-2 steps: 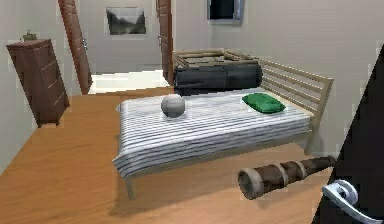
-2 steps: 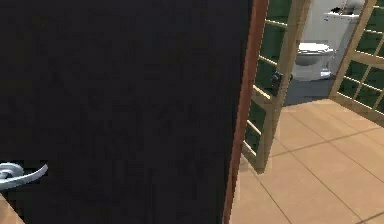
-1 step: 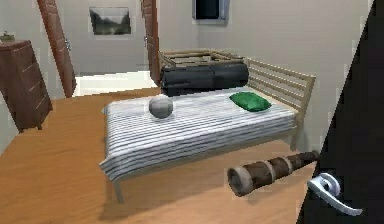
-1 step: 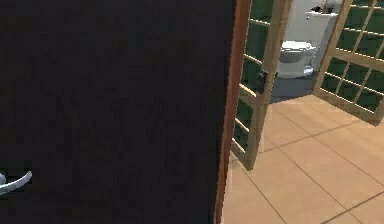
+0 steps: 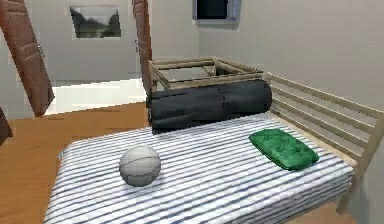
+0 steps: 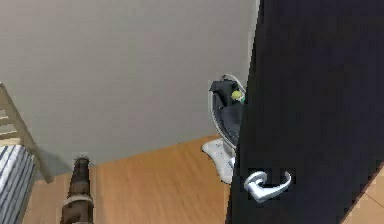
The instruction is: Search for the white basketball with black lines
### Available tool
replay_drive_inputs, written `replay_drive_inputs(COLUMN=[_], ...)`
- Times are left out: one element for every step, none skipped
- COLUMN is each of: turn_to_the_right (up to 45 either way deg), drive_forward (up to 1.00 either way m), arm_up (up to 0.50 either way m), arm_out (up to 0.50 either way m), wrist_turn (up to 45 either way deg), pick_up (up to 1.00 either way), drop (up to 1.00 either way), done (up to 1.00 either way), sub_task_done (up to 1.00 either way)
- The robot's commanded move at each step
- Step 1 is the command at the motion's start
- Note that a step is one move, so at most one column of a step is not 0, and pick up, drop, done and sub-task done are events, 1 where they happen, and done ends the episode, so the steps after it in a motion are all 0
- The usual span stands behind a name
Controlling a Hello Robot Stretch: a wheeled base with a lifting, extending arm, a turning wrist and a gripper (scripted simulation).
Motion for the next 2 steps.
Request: replay_drive_inputs(turn_to_the_right=[-15.0,0.0], drive_forward=[0.00,0.00], arm_up=[0.00,0.00], arm_out=[0.00,0.00], wrist_turn=[0.0,0.0], pick_up=[0.00,0.00], drop=[0.00,0.00], done=[0.00,1.00], sub_task_done=[0.00,0.00])
